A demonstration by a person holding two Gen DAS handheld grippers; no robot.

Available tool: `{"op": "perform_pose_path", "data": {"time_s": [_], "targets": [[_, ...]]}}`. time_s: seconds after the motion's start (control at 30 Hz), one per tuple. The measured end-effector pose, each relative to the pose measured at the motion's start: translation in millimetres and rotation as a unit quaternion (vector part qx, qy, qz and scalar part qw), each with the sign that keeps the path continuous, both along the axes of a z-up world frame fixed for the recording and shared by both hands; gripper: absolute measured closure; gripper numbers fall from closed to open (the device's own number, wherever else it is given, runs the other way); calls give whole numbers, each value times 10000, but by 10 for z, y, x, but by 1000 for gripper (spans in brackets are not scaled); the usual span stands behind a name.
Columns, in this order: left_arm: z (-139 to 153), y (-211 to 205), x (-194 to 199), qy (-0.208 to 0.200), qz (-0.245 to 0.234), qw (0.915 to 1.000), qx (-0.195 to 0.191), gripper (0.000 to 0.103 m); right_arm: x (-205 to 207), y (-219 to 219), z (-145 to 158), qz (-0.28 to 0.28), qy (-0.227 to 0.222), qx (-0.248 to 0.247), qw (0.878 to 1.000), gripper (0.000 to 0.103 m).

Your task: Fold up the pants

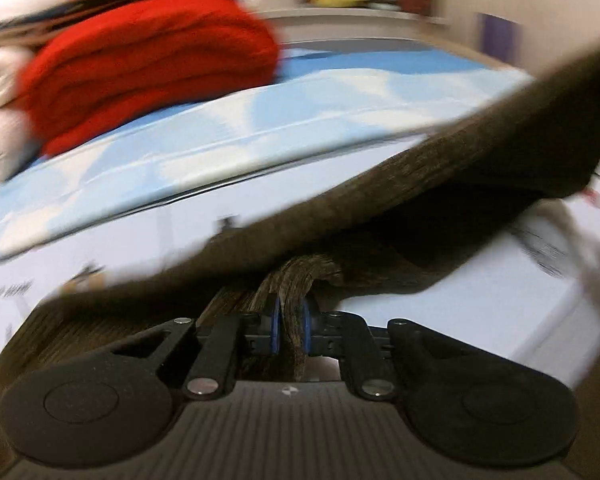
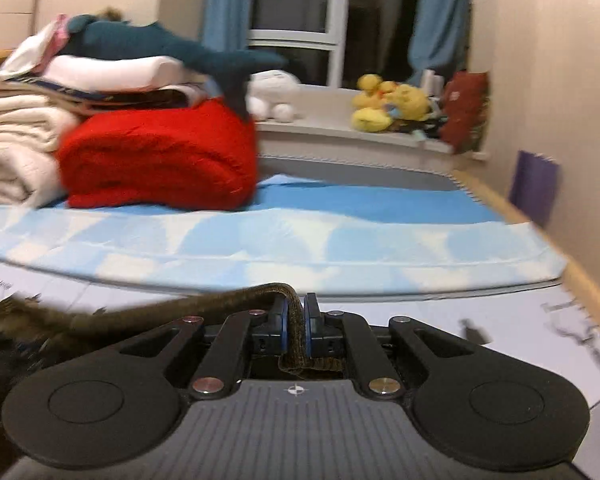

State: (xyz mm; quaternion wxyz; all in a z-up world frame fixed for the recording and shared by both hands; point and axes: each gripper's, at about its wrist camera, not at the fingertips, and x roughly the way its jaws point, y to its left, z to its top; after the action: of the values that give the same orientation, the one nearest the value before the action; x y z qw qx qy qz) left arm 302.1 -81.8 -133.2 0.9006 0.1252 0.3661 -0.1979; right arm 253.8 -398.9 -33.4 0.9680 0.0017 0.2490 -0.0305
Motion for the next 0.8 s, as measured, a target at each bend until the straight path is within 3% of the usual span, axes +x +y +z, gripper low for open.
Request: {"op": "perform_pose_path", "data": {"time_s": [0.13, 0.23, 0.3, 0.37, 0.43, 0.5, 0.57, 0.63, 0.7, 0.8], "targets": [[45, -68, -286, 135, -1337, 9905, -308, 91, 247, -484, 281, -537, 265, 129, 9981, 96], [48, -110, -504, 486, -2345, 9688, -632, 91, 524, -780, 401, -954, 533, -220, 9938, 96], [-3, -202, -642, 831, -2896, 9513, -655, 90, 758, -981, 343, -1355, 786, -278, 9873, 95], [-59, -296, -790, 1146, -3297, 9359, -468, 80, 968, -1183, 128, -1895, 1177, -217, 9746, 91], [-56, -278, -846, 1361, -3498, 9255, -505, 60, 1020, -1296, -188, -2457, 1437, -38, 9586, 74], [20, -144, -785, 1309, -3366, 9295, -743, 53, 891, -1216, -446, -2726, 1444, 83, 9512, 70], [101, 97, -610, 1259, -2897, 9426, -1081, 52, 701, -1091, -687, -2609, 1431, 385, 9539, 61], [176, 328, -509, 1166, -2368, 9554, -1326, 52, 452, -991, -983, -2667, 1577, 592, 9490, 60], [242, 471, -385, 995, -1808, 9698, -1297, 51, 312, -980, -1252, -2901, 1785, 842, 9364, 59], [242, 806, -165, 811, -767, 9886, -1008, 51, 33, -1079, -1695, -3384, 2271, 1373, 9028, 58]]}}
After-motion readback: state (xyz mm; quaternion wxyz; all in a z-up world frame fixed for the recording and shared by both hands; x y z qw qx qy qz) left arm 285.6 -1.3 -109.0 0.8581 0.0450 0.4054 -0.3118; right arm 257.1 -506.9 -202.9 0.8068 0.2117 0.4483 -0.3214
